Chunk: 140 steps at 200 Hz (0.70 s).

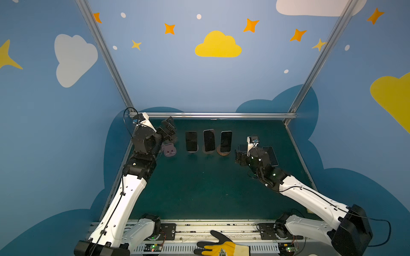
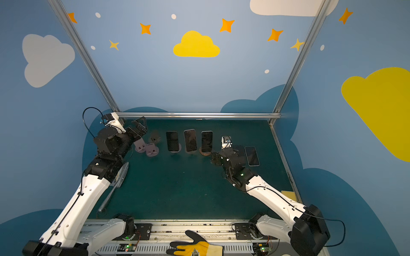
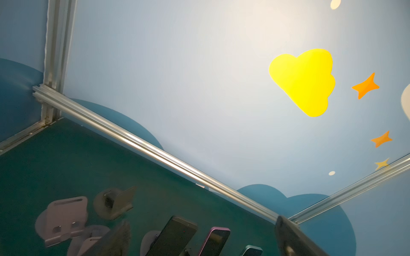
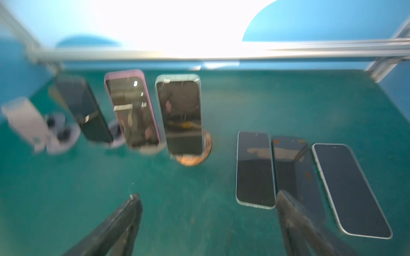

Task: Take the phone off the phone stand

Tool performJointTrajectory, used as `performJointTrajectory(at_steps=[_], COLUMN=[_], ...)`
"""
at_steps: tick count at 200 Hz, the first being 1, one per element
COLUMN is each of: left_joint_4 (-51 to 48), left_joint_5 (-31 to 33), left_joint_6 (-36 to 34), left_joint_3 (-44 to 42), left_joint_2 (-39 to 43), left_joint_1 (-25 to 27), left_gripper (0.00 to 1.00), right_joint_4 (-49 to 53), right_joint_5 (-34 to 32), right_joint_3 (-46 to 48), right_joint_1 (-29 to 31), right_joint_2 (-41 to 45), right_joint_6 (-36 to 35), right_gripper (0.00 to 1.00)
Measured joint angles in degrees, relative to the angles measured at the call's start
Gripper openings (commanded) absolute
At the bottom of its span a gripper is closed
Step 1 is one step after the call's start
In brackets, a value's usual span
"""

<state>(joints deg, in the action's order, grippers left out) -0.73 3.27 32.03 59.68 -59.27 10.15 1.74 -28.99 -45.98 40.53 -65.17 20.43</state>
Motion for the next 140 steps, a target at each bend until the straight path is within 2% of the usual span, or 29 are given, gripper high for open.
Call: performJointTrajectory(at_steps=[32,81,140], left_joint_4=[4.5,4.1,4.2], left_joint_5=[-2.7,-5.4,-3.2], left_joint_6=[2.9,6.1,10.3], left_joint_3=[-4.2,-7.1,-9.4], left_joint_2=[-3.5,-7.6,-7.3], left_joint_1=[0.0,0.0,0.0], left_gripper=[1.0,1.0,1.0], right_joint_4=[2.7,3.5,10.3], right_joint_5=[-1.3,6.0,7.5], right_joint_3=[-1.1,-0.9,-6.2], right_joint_1=[-1.3,-1.8,-1.8], right_joint_2=[2.8,10.7,8.7], right_joint_6=[3.7,4.3,5.8], right_gripper=[0.9,0.9,0.91])
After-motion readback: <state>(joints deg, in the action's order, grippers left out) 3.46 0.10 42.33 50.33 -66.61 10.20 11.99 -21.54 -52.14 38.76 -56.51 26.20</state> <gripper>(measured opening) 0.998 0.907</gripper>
